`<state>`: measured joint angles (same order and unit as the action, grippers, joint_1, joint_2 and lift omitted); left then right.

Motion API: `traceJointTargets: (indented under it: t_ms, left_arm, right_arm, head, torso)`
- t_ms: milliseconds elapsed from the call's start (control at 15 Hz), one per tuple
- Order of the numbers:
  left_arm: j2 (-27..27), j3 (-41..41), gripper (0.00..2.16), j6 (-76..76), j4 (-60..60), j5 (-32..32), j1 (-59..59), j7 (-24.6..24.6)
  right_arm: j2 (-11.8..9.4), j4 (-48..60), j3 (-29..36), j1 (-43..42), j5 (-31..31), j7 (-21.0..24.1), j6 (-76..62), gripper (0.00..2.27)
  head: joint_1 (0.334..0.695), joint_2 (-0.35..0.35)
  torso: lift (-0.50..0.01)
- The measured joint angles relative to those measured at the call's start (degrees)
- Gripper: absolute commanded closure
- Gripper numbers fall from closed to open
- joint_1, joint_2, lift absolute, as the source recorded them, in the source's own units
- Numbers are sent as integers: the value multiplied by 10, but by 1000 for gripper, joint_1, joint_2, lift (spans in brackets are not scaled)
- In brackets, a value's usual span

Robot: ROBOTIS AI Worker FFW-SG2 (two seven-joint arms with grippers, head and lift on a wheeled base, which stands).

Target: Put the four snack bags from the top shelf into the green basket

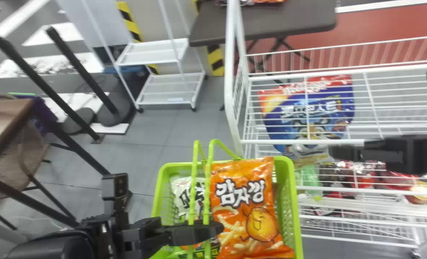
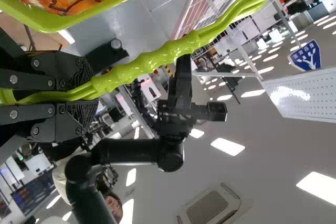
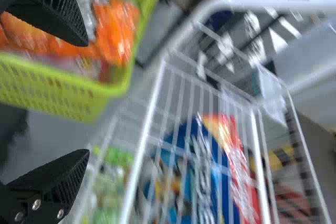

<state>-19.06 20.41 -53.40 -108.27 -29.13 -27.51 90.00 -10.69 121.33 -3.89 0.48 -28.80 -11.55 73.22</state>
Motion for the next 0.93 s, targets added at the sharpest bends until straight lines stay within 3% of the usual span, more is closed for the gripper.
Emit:
traceJointTargets:
  t_ms: [67, 200, 333, 533, 933]
  left_arm:
    - [0, 0, 2148, 0, -1, 0, 0, 0]
    - [-1, 0, 2148, -1, -2, 0, -2, 0]
    - [-2, 1, 2148, -2, -3, -1, -4, 0]
    - [-2, 5, 2148, -2, -4, -3, -8, 0]
    - [0, 4, 2148, -2, -6, -2, -6, 0]
  right_arm:
    - [1, -12, -9, 21, 59, 1, -103, 49]
    - [7, -52, -30, 59, 176, 5, -338, 49]
    - [12, -91, -32, 78, 228, 6, -475, 49]
    - [14, -127, -4, 100, 246, 10, -570, 53]
    - [18, -137, 36, 142, 242, 12, -632, 53]
  head:
    - [695, 156]
    - [695, 118]
    - [695, 92]
    - [695, 54]
    - [695, -11]
  torso:
    - [0]
    - [0]
    - [0]
    - [0]
    - [0]
